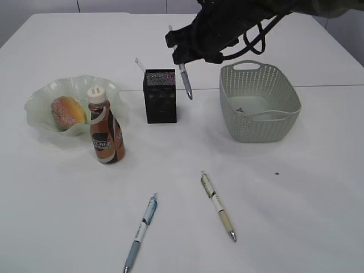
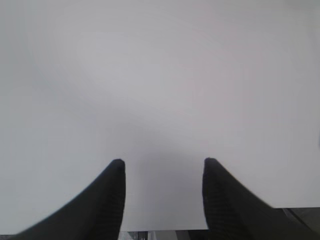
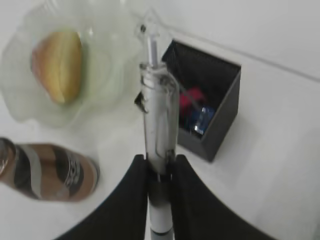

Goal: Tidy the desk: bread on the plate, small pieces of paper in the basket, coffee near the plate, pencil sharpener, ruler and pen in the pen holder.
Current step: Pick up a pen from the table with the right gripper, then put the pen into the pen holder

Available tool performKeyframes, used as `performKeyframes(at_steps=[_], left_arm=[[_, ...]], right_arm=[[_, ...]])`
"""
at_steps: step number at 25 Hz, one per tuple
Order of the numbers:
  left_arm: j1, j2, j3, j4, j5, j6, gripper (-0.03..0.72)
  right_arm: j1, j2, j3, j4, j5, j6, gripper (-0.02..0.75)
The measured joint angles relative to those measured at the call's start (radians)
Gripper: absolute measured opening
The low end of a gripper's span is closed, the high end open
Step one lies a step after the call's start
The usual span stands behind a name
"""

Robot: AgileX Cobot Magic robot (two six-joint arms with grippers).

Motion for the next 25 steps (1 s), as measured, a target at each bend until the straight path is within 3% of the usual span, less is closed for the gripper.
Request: performKeyframes(at_steps=[6, 16, 25], left_arm=[[0.000, 0.000, 0.000, 0.000, -0.032, 0.000, 0.370], [0.000, 0.000, 0.000, 0.000, -0.069, 0.000, 0.370], [0.000, 0.000, 0.000, 0.000, -0.070, 0.000, 0.370]], right_arm=[[-0.017, 0.002, 0.000, 0.159, -0.206, -0.132, 0.078], [-0.048, 0.103, 0.000, 0.820, -0.298, -0.676, 0.077], [-0.054, 0.158, 0.000, 1.146, -0.328, -1.019, 0.077]])
